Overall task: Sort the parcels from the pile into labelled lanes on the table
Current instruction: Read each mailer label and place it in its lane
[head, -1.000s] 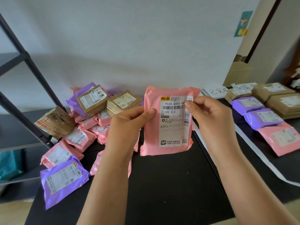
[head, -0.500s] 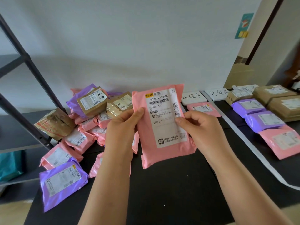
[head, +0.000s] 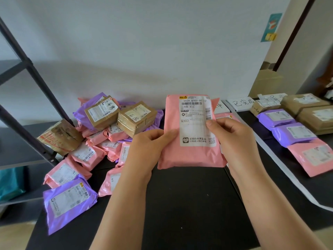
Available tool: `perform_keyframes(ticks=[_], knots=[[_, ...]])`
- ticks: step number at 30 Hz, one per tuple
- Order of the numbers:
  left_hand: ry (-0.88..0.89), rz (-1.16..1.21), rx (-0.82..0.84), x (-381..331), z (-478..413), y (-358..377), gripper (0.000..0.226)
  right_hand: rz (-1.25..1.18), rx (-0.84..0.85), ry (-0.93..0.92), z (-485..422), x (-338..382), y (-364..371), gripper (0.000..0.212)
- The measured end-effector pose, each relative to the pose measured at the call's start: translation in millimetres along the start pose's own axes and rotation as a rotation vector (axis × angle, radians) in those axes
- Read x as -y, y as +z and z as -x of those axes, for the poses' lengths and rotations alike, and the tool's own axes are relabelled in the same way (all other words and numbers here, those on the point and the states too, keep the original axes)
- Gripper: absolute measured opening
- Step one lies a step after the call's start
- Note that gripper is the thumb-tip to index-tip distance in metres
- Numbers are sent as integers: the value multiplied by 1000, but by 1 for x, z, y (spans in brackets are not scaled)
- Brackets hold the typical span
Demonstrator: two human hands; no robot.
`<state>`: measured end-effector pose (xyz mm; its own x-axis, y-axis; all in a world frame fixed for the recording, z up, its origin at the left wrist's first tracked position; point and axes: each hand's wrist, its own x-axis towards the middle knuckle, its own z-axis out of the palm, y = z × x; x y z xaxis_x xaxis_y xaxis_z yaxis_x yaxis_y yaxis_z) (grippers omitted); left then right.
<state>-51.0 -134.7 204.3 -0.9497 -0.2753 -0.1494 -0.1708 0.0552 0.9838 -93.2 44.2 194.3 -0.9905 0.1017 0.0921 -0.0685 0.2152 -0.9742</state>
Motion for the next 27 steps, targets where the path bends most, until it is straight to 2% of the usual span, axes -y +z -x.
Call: perform_keyframes(ticks=[8, 13, 16, 20, 25, 27], knots=[[-138, 260, -124, 11, -13, 1, 20, -1, 115, 70, 4, -2, 2, 18], [-244, 432, -80, 17, -18, 6, 17, 4, 110, 39, 3, 0, 3, 13], [-250, 453, -75, 18, -19, 8, 7, 23, 98, 42, 3, 0, 2, 10], [-268, 448, -84, 19, -21, 8, 19, 1, 83, 77, 4, 0, 1, 11], [-282, 475, -66, 20, -19, 11, 6, -1, 86, 79, 4, -2, -1, 12], [-269, 445, -60, 22, -20, 11, 11, 9, 90, 65, 5, -3, -3, 11]])
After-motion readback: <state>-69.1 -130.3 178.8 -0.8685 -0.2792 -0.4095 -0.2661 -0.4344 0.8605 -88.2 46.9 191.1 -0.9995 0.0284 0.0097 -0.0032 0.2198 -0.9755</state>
